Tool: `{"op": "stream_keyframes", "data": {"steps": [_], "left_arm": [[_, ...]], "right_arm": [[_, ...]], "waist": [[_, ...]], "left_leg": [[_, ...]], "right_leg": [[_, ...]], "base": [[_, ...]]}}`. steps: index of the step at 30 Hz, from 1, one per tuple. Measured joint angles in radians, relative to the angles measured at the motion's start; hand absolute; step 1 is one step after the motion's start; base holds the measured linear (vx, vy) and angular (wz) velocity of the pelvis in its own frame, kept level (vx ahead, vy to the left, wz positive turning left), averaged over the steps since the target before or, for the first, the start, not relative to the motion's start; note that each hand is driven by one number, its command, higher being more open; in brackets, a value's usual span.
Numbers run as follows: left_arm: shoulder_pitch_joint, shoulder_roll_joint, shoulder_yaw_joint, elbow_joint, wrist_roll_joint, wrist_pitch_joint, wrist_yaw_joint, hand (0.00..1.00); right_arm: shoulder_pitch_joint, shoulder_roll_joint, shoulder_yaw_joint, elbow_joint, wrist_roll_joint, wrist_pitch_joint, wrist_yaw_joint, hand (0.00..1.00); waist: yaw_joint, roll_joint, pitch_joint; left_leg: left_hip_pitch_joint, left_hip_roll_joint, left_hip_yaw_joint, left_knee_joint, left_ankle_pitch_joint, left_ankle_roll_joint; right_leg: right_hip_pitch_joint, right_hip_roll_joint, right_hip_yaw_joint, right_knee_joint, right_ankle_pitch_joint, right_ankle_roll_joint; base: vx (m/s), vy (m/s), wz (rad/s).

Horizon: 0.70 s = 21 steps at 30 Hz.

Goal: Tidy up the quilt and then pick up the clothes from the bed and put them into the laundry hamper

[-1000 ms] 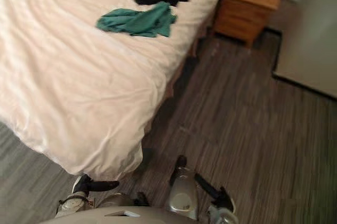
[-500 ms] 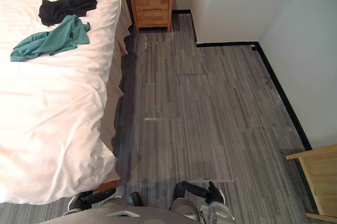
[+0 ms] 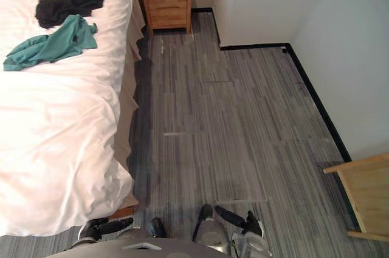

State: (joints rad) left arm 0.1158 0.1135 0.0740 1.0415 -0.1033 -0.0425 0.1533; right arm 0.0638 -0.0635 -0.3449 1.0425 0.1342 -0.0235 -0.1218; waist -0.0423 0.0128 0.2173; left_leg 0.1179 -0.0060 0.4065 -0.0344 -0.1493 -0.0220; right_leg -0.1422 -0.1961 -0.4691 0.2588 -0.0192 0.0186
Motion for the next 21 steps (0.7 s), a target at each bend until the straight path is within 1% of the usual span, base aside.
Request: {"op": "stream_keyframes", "data": {"steps": [1,2,3,4,5,6,7,8,9,10,11,12,13,14,15,16,17,18,19,20,21], "left_arm": [[0.008,0.024,-0.007,0.000,0.004,0.005,-0.002,1.00],[0.007,0.032,-0.011,0.001,0.031,0.008,-0.003,1.00],[0.009,0.030,-0.007,0.000,0.036,0.009,-0.002,1.00],[0.014,0.024,0.003,0.000,0.035,0.014,0.000,1.00],[0.038,-0.002,0.057,0.004,0.026,0.025,0.007,1.00],[0.056,-0.017,0.124,-0.018,-0.008,0.033,0.011,1.00],[0.056,-0.053,0.188,-0.031,-0.053,0.026,0.002,1.00],[0.052,-0.086,0.207,-0.091,-0.061,-0.007,0.010,1.00],[0.054,-0.085,0.205,-0.108,-0.054,-0.013,0.013,1.00],[0.049,-0.074,0.200,-0.107,-0.050,-0.017,0.017,1.00],[0.046,-0.076,0.200,-0.106,-0.055,-0.016,0.021,1.00],[0.046,-0.080,0.204,-0.109,-0.063,-0.018,0.023,1.00],[0.044,-0.072,0.195,-0.110,-0.070,-0.023,0.016,1.00],[0.037,-0.063,0.195,-0.110,-0.079,-0.022,0.012,1.00],[0.032,-0.058,0.193,-0.109,-0.082,-0.022,0.011,1.00],[0.024,-0.056,0.187,-0.108,-0.082,-0.021,0.010,1.00],[0.017,-0.046,0.183,-0.105,-0.082,-0.020,0.010,1.00],[0.006,-0.036,0.173,-0.103,-0.081,-0.019,0.013,1.00],[-0.005,-0.034,0.170,-0.101,-0.082,-0.020,0.017,1.00],[-0.010,-0.031,0.192,-0.099,-0.090,-0.021,0.019,1.00],[-0.008,-0.033,0.227,-0.094,-0.095,-0.031,0.016,1.00]], "right_arm": [[0.008,0.026,-0.006,0.001,0.001,0.002,-0.012,1.00],[0.022,0.035,-0.019,0.004,0.019,0.007,-0.016,1.00],[0.027,0.032,-0.013,0.003,0.034,0.009,-0.015,1.00],[0.029,0.027,-0.012,0.004,0.036,0.010,-0.014,1.00],[0.029,0.017,-0.016,0.003,0.036,0.015,-0.014,1.00],[0.047,0.024,-0.014,-0.003,0.036,0.013,-0.015,1.00],[0.064,0.010,-0.022,0.002,0.039,0.015,-0.015,1.00],[0.073,-0.007,-0.017,0.004,0.038,0.019,-0.019,1.00],[0.077,-0.006,-0.017,0.005,0.036,0.019,-0.025,1.00],[0.072,-0.005,-0.005,0.005,0.036,0.017,-0.029,1.00],[0.054,-0.006,0.000,0.014,0.029,0.016,-0.033,1.00],[0.034,-0.009,0.004,0.024,0.032,0.016,-0.032,1.00],[0.008,-0.005,0.002,0.031,0.032,0.017,-0.034,1.00],[-0.013,0.001,0.001,0.040,0.031,0.017,-0.036,1.00],[-0.018,0.007,0.001,0.041,0.030,0.017,-0.037,1.00],[-0.020,0.015,0.001,0.041,0.029,0.017,-0.037,1.00],[-0.019,0.021,0.006,0.041,0.029,0.018,-0.040,1.00],[-0.027,0.029,0.014,0.040,0.029,0.017,-0.042,1.00],[-0.042,0.037,0.034,0.047,0.026,0.018,-0.038,1.00],[-0.046,0.067,0.045,0.039,0.023,0.017,-0.036,1.00],[-0.043,0.072,0.046,0.037,0.004,0.014,-0.031,1.00]], "waist": [[-0.005,-0.036,0.005],[-0.013,-0.051,0.013],[-0.015,-0.048,0.006],[-0.014,-0.026,0.003],[-0.011,-0.013,-0.006],[-0.006,-0.013,-0.005],[0.008,0.026,0.011],[0.040,0.055,0.013],[0.051,0.052,0.013],[0.064,0.041,0.019],[0.064,0.025,0.011],[0.067,0.017,0.011],[0.068,0.007,0.012],[0.068,-0.010,0.020],[0.068,-0.020,0.026],[0.070,-0.033,0.032],[0.082,-0.051,0.026],[0.090,-0.055,0.024],[0.090,-0.064,0.034],[0.105,-0.075,0.043],[0.122,-0.087,0.046]], "left_leg": [[0.022,-0.029,-0.010,-0.014,0.001,-0.003],[0.026,-0.037,-0.044,0.020,0.000,-0.008],[-0.005,-0.015,-0.038,0.085,-0.046,-0.014],[-0.031,0.013,-0.018,0.138,-0.078,-0.023],[-0.066,0.090,0.024,0.294,-0.163,-0.109],[-0.127,0.147,0.010,0.528,-0.200,-0.156],[-0.199,0.222,-0.028,0.760,-0.199,-0.125],[-0.269,0.297,-0.072,0.971,-0.115,-0.047],[-0.294,0.314,-0.090,1.043,-0.055,-0.029],[-0.329,0.305,-0.106,1.095,-0.061,-0.043],[-0.352,0.285,-0.111,1.051,-0.103,-0.043],[-0.366,0.254,-0.110,0.964,-0.133,-0.040],[-0.395,0.217,-0.112,0.817,-0.150,-0.033],[-0.413,0.177,-0.113,0.643,-0.124,-0.027],[-0.416,0.157,-0.116,0.534,-0.085,-0.030],[-0.416,0.129,-0.116,0.366,0.068,-0.024],[-0.388,0.090,-0.095,0.297,0.155,0.021],[-0.391,0.081,-0.086,0.307,0.137,0.023],[-0.428,0.100,-0.080,0.407,0.095,0.051],[-0.467,0.140,-0.067,0.560,0.086,0.064],[-0.491,0.146,-0.056,0.656,0.051,0.044]], "right_leg": [[-0.001,-0.020,-0.012,0.001,-0.022,-0.011],[-0.007,-0.028,-0.008,0.039,-0.072,-0.001],[-0.009,-0.020,-0.016,0.046,-0.102,-0.006],[-0.006,-0.007,-0.023,0.048,-0.113,-0.024],[0.017,0.028,-0.026,0.092,-0.137,-0.059],[0.060,0.045,-0.028,0.060,-0.169,-0.059],[0.107,0.087,-0.029,0.032,-0.158,-0.017],[0.169,0.135,-0.015,-0.017,-0.158,-0.018],[0.197,0.144,0.000,-0.036,-0.158,-0.019],[0.238,0.148,0.032,-0.073,-0.157,-0.018],[0.242,0.138,0.068,-0.084,-0.153,-0.022],[0.244,0.124,0.094,-0.092,-0.153,-0.022],[0.246,0.106,0.119,-0.115,-0.150,-0.015],[0.258,0.072,0.122,-0.130,-0.155,0.001],[0.271,0.054,0.122,-0.142,-0.158,0.020],[0.302,0.025,0.126,-0.164,-0.169,0.047],[0.325,-0.004,0.139,-0.197,-0.170,0.061],[0.327,-0.013,0.142,-0.211,-0.173,0.055],[0.346,0.011,0.143,-0.241,-0.105,0.060],[0.399,0.011,0.136,-0.285,-0.024,0.088],[0.425,0.008,0.154,-0.272,-0.009,0.092]], "base": [[-0.02,0.016,-0.07],[0.05,-0.037,-0.30],[0.10,-0.070,-0.43],[0.15,-0.068,-0.58],[0.19,-0.074,-0.44],[0.27,-0.104,-0.41],[0.26,-0.079,-0.32],[0.25,-0.061,-0.32],[0.28,-0.018,-0.47],[0.31,0.011,-0.53],[0.33,0.034,-0.70],[0.35,0.076,-0.77],[0.44,0.157,-0.79],[0.44,0.179,-0.58],[0.47,0.220,-0.35],[0.50,0.211,-0.19],[0.42,0.173,-0.14],[0.56,0.126,-0.10],[0.50,0.095,-0.09],[0.59,0.131,-0.16],[0.42,0.144,-0.13]]}}
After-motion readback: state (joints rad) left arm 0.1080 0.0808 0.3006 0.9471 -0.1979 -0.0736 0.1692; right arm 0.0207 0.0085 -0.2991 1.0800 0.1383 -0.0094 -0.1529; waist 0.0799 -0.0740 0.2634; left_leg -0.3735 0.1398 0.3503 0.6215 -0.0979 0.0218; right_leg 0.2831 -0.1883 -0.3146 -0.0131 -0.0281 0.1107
